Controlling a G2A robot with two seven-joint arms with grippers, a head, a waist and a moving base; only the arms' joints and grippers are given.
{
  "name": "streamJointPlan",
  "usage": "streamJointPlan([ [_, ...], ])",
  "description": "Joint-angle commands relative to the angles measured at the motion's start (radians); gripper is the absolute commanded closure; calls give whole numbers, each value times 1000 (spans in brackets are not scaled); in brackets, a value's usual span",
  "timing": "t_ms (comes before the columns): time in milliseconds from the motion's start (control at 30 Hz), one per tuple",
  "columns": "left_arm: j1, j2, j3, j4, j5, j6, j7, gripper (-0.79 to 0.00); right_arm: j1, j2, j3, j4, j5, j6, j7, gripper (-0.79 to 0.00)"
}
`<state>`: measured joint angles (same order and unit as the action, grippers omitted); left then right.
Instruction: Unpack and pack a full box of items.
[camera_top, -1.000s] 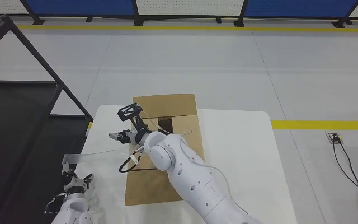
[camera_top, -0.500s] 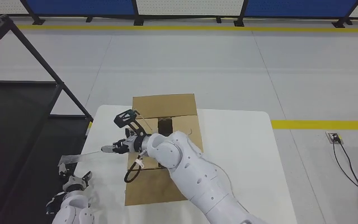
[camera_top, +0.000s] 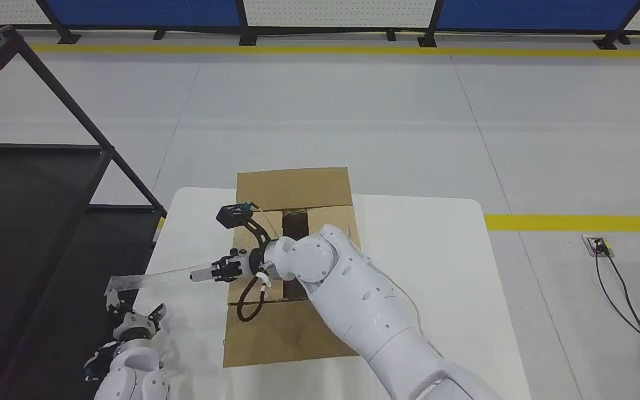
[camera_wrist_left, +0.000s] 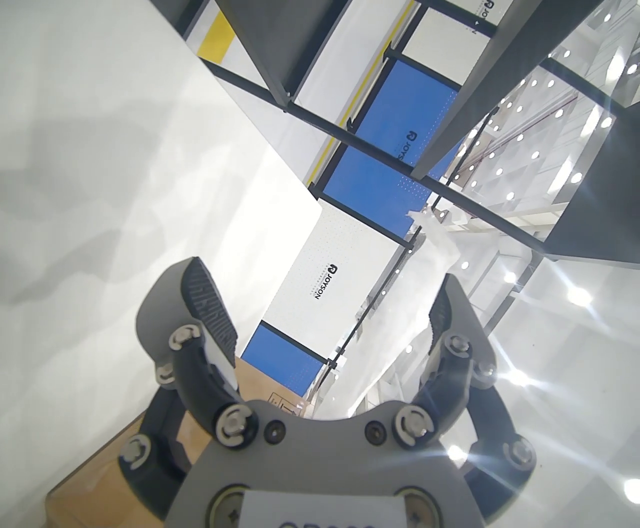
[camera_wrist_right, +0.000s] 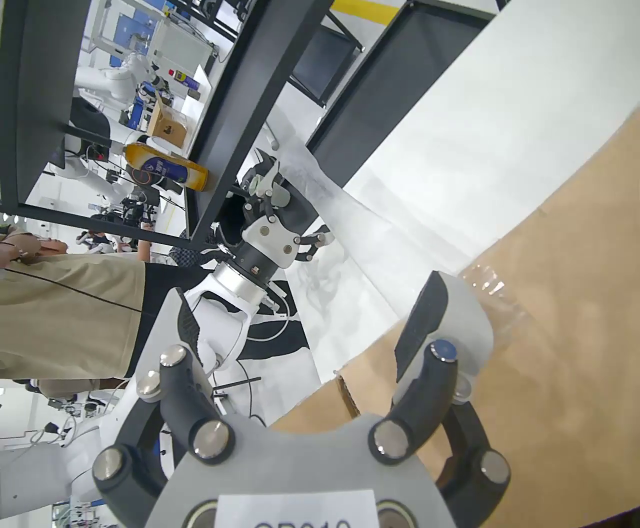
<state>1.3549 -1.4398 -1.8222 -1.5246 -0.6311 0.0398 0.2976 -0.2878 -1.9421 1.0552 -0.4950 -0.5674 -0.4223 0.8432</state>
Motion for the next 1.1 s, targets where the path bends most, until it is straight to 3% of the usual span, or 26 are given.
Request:
streamJointPlan([
  [0, 1, 0, -2, -2, -2, -1, 0, -785, 17, -4, -5, 31, 5, 21, -7, -785],
  [367, 9, 0, -14, -26, -22, -10, 5, -785, 70, -18, -17, 127, 33, 76, -22, -785],
  [900, 21, 1, -35, -55, -40, -11, -3, -785, 95, -23, -26, 176, 46, 79, -47, -785],
  [1067, 29, 1, -22, -66, -30, -7, -19, -785, 91, -19, -25, 147, 45, 12, -96, -785],
])
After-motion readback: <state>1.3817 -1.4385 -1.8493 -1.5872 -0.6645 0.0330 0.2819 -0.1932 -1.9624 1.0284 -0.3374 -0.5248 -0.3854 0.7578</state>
